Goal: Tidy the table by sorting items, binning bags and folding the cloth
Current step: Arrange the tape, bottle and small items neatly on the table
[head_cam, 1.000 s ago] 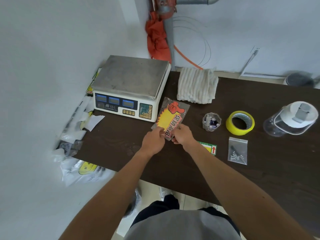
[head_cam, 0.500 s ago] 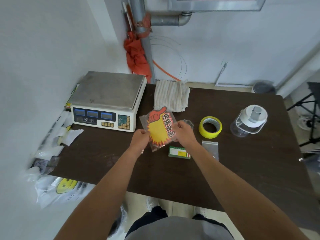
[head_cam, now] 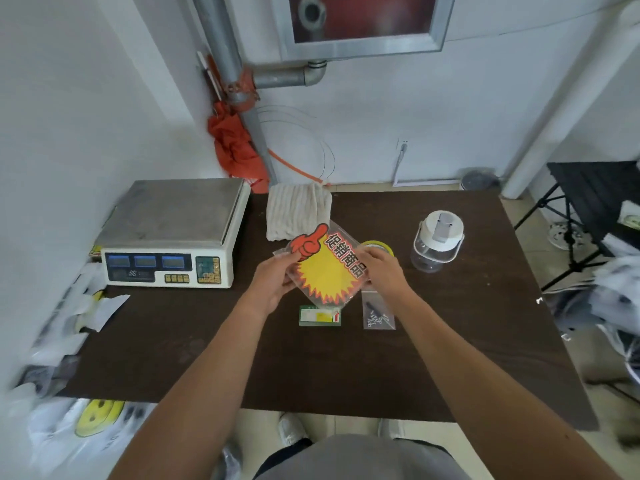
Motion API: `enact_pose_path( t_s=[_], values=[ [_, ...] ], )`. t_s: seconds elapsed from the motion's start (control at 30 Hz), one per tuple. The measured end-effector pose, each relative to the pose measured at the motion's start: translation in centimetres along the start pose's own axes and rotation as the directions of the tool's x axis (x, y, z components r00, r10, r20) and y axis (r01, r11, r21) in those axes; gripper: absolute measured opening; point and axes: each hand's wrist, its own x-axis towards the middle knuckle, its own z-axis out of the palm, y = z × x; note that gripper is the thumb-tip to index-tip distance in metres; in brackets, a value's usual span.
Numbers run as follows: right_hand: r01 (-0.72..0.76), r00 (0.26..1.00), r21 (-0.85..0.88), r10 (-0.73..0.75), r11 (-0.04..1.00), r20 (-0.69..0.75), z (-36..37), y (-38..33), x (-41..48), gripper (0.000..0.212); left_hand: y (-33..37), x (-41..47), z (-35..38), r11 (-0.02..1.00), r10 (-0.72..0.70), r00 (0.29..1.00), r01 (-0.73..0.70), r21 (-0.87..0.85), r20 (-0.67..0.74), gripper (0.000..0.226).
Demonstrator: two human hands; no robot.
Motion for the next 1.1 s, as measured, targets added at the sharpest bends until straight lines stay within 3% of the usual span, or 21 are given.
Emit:
enact_pose_path(
  t_s=[0.27, 0.4, 0.6, 0.73, 0.93, 1.1],
  values=[
    [-0.140, 0.990, 0.273, 0.142, 0.952, 0.013, -5.1, 2.5, -1.2, 0.013, -1.3, -0.5, 4.2, 1.000, -0.014, 0.988, 0.012, 0.014, 0.152, 0.014],
    [-0.198, 0.980, 0.221, 0.193, 0.955, 0.042, -7.2, 4.7, -1.8, 0.011, -2.7, -0.2, 6.6, 0.995, -0.056, 0.976, 0.038, 0.088, 0.211, 0.018],
    [-0.271, 0.952, 0.172, 0.291, 0.947, -0.098, -12.4, 7.9, -2.8, 0.021, -4.8, -0.9, 10.0, 0.908, -0.147, 0.955, 0.027, 0.418, 0.257, 0.011],
    [-0.298, 0.924, 0.162, 0.327, 0.941, -0.199, -15.9, 10.0, -2.7, 0.027, -6.8, -1.1, 12.6, 0.837, -0.167, 0.950, -0.005, 0.548, 0.264, 0.005],
    [-0.260, 0.887, 0.059, 0.263, 0.964, -0.380, -19.8, 11.6, -1.9, 0.029, -9.5, -0.8, 16.6, 0.730, -0.205, 0.939, -0.041, 0.682, 0.276, 0.011],
    [-0.267, 0.869, -0.041, 0.223, 0.963, -0.441, -22.0, 12.4, -2.1, 0.030, -11.7, -0.7, 19.0, 0.615, -0.223, 0.940, -0.069, 0.786, 0.257, 0.012]
  ],
)
